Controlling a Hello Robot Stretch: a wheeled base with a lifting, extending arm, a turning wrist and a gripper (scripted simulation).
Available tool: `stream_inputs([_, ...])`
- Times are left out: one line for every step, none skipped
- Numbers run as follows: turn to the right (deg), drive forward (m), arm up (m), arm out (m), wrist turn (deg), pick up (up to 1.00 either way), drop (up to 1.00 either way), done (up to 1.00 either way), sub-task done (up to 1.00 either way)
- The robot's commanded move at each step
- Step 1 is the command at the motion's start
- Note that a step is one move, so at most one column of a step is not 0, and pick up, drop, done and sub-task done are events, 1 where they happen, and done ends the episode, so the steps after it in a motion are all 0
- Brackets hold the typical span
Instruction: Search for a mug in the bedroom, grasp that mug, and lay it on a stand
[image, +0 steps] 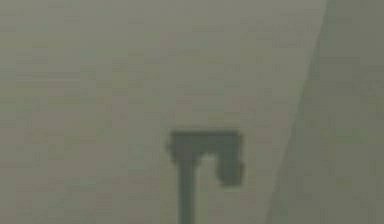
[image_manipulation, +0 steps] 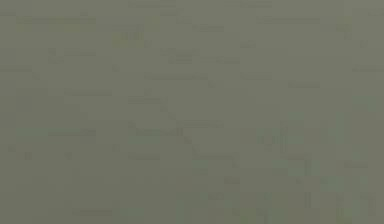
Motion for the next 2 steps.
stream_inputs([-45.0, 0.0, 0.0, 0.0, 0.0, 0.0, 0.0, 0.0, 0.0])
stream_inputs([-45.0, 0.0, 0.0, 0.0, 0.0, 0.0, 0.0, 0.0, 0.0])
